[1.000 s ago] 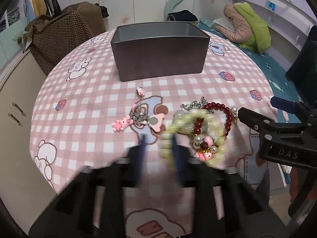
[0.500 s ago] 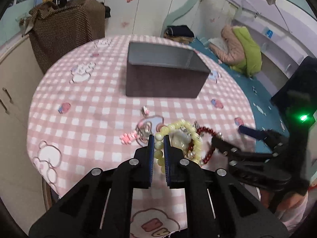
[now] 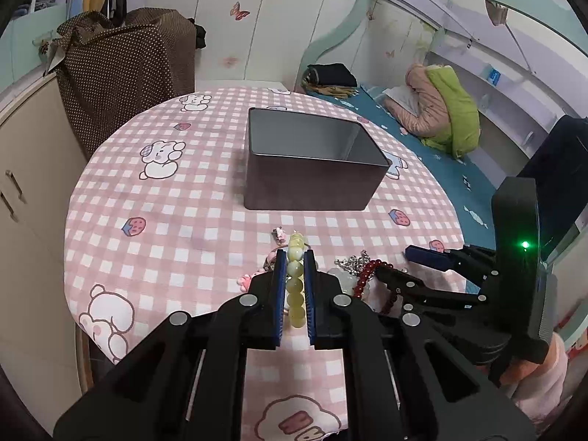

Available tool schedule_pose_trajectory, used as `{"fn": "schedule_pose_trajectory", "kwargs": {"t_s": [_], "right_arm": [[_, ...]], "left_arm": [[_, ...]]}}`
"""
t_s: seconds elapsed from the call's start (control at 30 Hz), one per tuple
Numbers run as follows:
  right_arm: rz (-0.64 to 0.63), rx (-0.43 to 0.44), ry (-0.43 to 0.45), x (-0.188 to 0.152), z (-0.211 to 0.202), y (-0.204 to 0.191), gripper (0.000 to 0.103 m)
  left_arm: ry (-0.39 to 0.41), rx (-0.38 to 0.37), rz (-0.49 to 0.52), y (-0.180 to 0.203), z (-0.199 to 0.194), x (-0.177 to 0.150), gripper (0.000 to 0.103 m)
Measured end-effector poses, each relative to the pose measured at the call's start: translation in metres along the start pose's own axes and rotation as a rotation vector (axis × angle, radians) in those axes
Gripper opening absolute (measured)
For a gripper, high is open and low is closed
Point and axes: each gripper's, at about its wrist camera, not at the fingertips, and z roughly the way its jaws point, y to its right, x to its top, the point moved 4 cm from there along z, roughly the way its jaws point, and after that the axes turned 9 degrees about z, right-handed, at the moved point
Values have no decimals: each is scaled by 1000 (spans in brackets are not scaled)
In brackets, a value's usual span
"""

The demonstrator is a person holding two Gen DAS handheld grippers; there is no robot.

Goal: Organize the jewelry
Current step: 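Carry both bracelets to the grey metal box and release them inside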

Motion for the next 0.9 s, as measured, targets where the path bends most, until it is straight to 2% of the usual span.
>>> {"fn": "schedule_pose_trajectory", "kwargs": {"t_s": [0.13, 0.23, 0.47, 0.9], "right_arm": [[-37, 48, -18, 1, 2, -8, 17], [-25, 46, -20, 3, 4, -10, 8], [101, 88, 9, 11, -2, 2, 7], [97, 98, 147, 40, -50, 0, 7]], "left_arm": [[1, -1, -10, -5, 1, 0, 9], [3, -4, -14, -7, 2, 0, 9], [20, -8, -12, -8, -1, 4, 9], [89, -7, -8, -8, -17, 29, 9]]}}
